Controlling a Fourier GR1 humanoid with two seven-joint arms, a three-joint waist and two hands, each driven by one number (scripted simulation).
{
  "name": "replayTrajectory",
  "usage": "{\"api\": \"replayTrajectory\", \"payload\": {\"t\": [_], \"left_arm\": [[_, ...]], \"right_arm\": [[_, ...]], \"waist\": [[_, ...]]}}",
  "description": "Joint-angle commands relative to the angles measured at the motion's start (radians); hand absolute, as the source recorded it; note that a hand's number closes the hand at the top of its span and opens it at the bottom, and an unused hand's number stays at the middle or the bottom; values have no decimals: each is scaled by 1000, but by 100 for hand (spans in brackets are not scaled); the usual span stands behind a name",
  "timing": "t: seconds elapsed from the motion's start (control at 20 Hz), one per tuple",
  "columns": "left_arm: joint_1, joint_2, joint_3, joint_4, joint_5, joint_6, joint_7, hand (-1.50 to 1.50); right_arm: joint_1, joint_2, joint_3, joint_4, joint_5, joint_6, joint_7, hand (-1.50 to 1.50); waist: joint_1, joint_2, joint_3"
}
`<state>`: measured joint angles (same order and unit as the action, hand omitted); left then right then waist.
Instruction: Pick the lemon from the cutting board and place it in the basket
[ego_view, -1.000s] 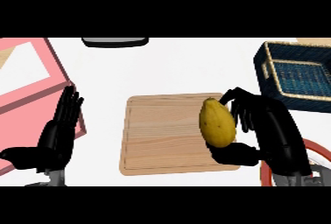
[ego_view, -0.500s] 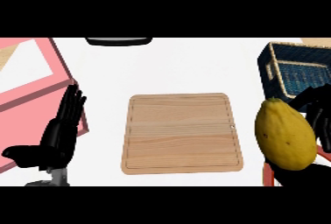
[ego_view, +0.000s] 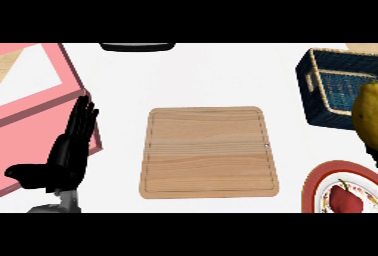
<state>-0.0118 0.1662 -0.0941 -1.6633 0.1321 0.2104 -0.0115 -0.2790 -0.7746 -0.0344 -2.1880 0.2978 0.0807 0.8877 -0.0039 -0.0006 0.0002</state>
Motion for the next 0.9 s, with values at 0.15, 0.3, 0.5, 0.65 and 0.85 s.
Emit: {"api": "replayTrajectory", "payload": {"t": [0.15,0.3,0.5,0.65,0.85], "left_arm": [[6,-19,-15,-46,-24,1,46,0],[-9,-49,-24,48,-52,-4,-35,0],[18,-47,-19,-19,-43,-14,-3,0],[48,-39,11,3,-26,-44,-43,0],[33,-42,16,-36,-46,-34,13,0]], "right_arm": [[28,2,-201,203,-42,56,-229,150],[5,46,-172,332,27,19,-315,150],[24,34,-204,464,62,44,-463,150],[15,-1,-290,525,13,99,-528,150],[14,36,-231,561,117,97,-551,150]], "waist": [[4,0,0],[8,3,0],[12,3,0],[8,1,0],[8,1,0]]}}
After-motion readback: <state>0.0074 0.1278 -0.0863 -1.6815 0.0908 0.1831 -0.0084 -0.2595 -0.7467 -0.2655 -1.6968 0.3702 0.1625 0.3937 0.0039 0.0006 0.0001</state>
